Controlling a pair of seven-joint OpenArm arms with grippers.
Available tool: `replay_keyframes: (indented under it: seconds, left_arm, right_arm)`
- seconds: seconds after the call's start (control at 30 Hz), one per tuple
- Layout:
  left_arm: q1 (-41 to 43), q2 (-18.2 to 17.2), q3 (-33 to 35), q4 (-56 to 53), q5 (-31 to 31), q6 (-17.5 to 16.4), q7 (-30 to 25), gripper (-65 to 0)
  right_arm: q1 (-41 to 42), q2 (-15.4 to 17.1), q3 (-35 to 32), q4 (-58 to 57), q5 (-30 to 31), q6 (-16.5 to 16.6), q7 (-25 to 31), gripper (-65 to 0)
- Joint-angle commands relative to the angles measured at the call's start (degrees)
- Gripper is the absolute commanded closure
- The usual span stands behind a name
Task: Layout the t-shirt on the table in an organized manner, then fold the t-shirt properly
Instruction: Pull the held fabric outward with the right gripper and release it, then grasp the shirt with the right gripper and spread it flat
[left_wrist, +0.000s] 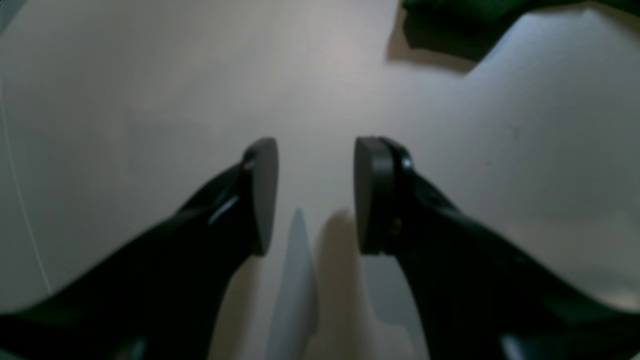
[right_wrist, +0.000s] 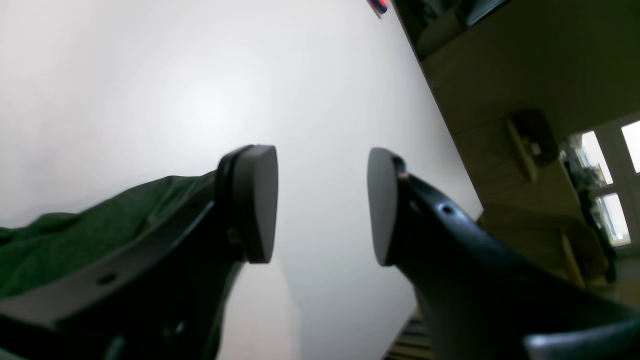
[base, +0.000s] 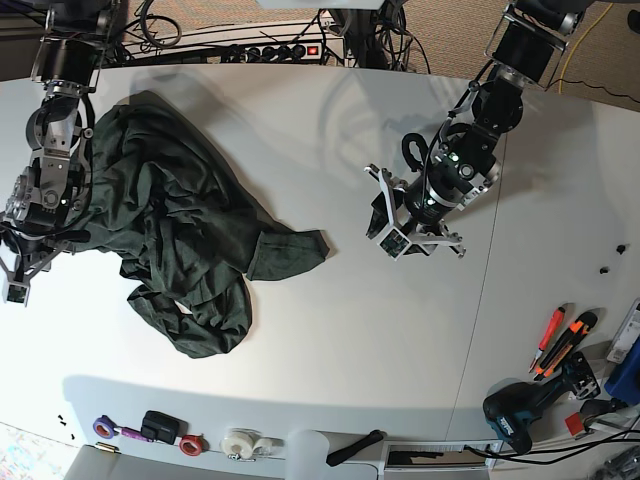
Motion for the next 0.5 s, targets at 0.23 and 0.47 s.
replay_keyframes:
  seconds: [0.23, 0.47]
  left_arm:
    - [-1.0, -0.1, -0.2, 0.9, -6.6, -11.3, -1.3, -25.8]
    - [-1.0, 1.2, -0.2, 0.9, -14.9, -26.5, 0.2, -25.8]
  right_arm:
    - [-5.8, 1.2, 1.8, 0.8, 10.5, 8.2, -1.2, -28.6]
    - [-15.6, 1.2, 4.3, 0.7, 13.1, 10.8, -0.5, -28.6]
